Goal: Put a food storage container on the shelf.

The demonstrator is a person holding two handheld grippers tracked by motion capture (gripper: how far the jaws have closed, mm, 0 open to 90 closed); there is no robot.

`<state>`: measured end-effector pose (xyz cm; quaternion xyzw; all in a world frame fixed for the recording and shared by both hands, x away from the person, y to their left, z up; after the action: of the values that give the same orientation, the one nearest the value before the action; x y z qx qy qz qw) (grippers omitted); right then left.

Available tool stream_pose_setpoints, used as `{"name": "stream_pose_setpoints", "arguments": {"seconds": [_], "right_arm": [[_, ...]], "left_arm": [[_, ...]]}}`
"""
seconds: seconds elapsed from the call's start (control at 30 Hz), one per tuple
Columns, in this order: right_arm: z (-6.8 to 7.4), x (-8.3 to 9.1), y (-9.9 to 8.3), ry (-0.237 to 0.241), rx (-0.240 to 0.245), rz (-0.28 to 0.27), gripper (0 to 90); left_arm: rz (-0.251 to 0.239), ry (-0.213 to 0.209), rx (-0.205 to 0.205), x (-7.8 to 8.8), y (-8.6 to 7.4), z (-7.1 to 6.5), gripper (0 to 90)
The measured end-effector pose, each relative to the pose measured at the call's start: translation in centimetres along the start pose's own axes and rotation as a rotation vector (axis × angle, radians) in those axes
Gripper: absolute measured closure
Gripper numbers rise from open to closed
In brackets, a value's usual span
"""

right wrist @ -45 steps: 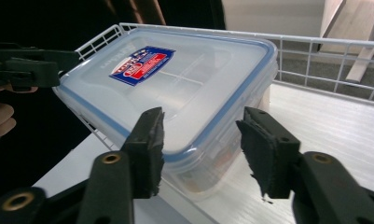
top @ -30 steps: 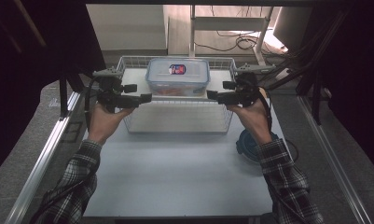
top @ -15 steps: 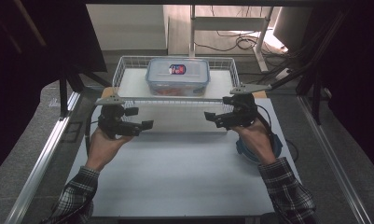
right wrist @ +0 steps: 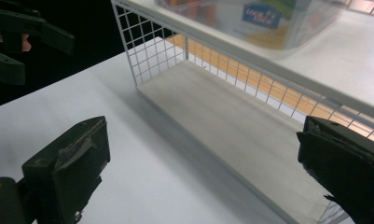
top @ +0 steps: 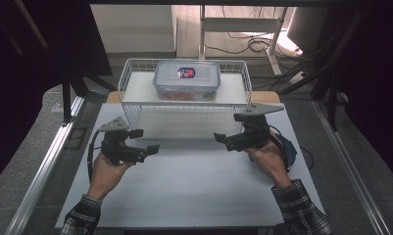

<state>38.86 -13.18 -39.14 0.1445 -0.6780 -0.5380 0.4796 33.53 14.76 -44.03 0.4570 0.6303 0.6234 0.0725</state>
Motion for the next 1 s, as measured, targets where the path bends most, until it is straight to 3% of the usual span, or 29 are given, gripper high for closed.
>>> {"name": "stream_pose_setpoints", "arguments": {"seconds": [0.43,0.83,1.0], "right_arm": [[1.5,0.7,-3.2,-0.012,0.018,0.01,1.1],[2.2,0.9,-6.8,-0.033,0.01,0.016,1.5],[2.8,1.0,-7.7,-0.044,0.033,0.019,1.5]], "left_arm": [[0.028,0.043,-0.038,-0.3,-3.7,-1.1,7.9],[0.04,0.052,-0.017,-0.3,-7.2,-1.4,7.2],[0.035,0.062,-0.033,-0.2,-8.3,-1.5,7.0]]}}
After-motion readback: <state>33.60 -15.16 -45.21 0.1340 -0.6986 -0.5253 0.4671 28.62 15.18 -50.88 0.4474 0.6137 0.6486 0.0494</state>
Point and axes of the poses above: each handheld gripper's, and its own axes: x roughly backward along the jaws, y roughly out of its top, z roughly to its left, the point moved 7 cm from there along -x, roughly forward along the jaws, and after that the axes turned 2 degrees about y, right-handed, at the moved point
